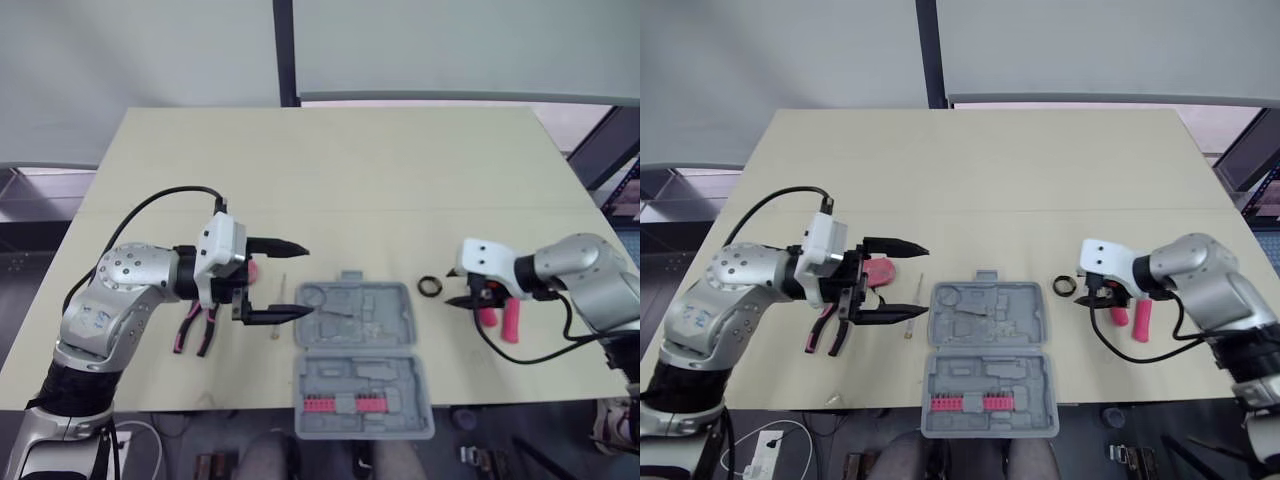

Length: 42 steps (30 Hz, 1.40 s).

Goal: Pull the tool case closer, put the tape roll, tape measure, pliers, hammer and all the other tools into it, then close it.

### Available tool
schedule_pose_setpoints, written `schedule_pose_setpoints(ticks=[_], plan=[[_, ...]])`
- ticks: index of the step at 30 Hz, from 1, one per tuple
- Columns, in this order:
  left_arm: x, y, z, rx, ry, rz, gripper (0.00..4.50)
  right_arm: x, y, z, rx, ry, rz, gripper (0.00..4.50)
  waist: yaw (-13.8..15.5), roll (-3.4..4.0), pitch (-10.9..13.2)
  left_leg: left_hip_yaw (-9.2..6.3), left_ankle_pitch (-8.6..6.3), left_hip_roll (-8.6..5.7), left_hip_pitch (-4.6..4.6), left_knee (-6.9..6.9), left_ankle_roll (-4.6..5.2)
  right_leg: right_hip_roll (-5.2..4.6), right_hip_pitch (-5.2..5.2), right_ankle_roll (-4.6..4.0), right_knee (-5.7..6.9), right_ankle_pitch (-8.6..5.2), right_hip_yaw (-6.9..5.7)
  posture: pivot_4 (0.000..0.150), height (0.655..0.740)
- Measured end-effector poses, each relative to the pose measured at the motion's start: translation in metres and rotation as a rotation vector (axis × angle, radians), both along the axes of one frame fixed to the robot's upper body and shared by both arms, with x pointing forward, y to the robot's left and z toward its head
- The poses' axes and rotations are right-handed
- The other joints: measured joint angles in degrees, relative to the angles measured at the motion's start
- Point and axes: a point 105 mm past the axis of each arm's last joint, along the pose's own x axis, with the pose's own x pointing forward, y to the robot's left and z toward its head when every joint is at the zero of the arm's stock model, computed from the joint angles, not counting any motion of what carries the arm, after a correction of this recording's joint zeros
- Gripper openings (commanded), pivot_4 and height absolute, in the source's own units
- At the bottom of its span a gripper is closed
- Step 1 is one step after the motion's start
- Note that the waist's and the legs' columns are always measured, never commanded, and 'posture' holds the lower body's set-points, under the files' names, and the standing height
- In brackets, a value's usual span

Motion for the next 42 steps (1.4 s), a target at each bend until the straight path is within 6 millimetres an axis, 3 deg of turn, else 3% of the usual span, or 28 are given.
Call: schedule_pose_setpoints(ticks=[12, 15, 19, 24, 28, 31, 33, 40, 42], plan=[[-0.002, -0.001, 0.000, 0.009, 0.006, -0.022, 4.50, 0.016, 0.007, -0.025, -0.029, 0.040, 0.007, 2.71, -0.25, 0.01, 0.00, -0.05, 0.01, 0.02, -0.01, 0.01, -0.02, 0.01, 0.01, 0.00, 0.02, 0.00, 0.06, 0.150, 0.7400], [-0.002, -0.001, 0.000, 0.010, 0.006, -0.021, 4.50, 0.019, 0.005, -0.028, -0.037, 0.040, -0.002, 1.90, -0.20, 0.01, 0.01, -0.07, 0.01, 0.02, -0.01, 0.01, -0.02, 0.00, 0.02, -0.01, 0.02, 0.00, 0.08, 0.150, 0.7400], [-0.001, -0.001, 0.000, 0.012, 0.004, -0.018, 4.50, 0.020, 0.007, -0.035, -0.036, 0.048, -0.006, 0.06, -0.26, 0.01, 0.01, -0.08, 0.01, 0.02, -0.01, 0.01, -0.02, 0.00, 0.02, -0.01, 0.02, 0.00, 0.19, 0.150, 0.7400], [0.000, 0.003, -0.002, 0.014, 0.018, 0.013, 4.50, 0.023, 0.008, -0.031, -0.040, 0.014, -0.001, 0.06, -0.30, 0.03, 0.02, -0.08, 0.01, 0.02, -0.02, 0.01, -0.03, 0.00, 0.01, -0.01, 0.02, -0.01, 0.23, 0.150, 0.7400], [-0.003, 0.029, -0.016, 0.027, 0.107, 0.115, 4.50, 0.008, 0.012, -0.004, 0.016, 0.006, 0.033, 0.06, -0.27, 0.19, 0.11, -0.15, 0.00, 0.08, -0.05, -0.01, -0.04, 0.00, -0.02, -0.03, 0.00, -0.02, 0.21, 0.150, 0.7400], [-0.004, 0.044, -0.016, 0.024, 0.123, 0.172, 4.50, 0.000, 0.038, 0.017, 0.092, -0.010, 0.090, 0.06, -0.47, 0.18, 0.12, -0.11, 0.02, 0.14, 0.01, 0.03, -0.07, -0.02, 0.00, -0.05, 0.06, -0.02, 0.28, 0.150, 0.7400], [-0.006, 0.058, -0.018, 0.045, 0.129, 0.220, 4.50, -0.007, 0.071, 0.026, 0.160, -0.004, 0.166, 0.06, -0.48, 0.18, 0.12, -0.11, 0.00, 0.24, 0.04, 0.03, -0.18, -0.02, 0.00, -0.12, 0.09, -0.06, 0.30, 0.150, 0.7400], [-0.009, 0.080, -0.026, 0.120, 0.115, 0.283, 4.50, -0.026, 0.167, 0.026, 0.284, 0.084, 0.371, 0.06, -0.22, 0.17, 0.13, -0.19, -0.02, 0.11, -0.04, 0.02, -0.23, 0.02, -0.08, -0.24, 0.18, -0.13, 0.17, 0.150, 0.7400], [-0.009, 0.082, -0.026, 0.140, 0.103, 0.291, 4.50, -0.026, 0.180, 0.021, 0.280, 0.090, 0.389, 0.06, -0.18, 0.17, 0.12, -0.26, -0.01, 0.05, -0.06, 0.02, -0.21, -0.01, -0.07, -0.23, 0.18, -0.12, 0.15, 0.150, 0.7400]])
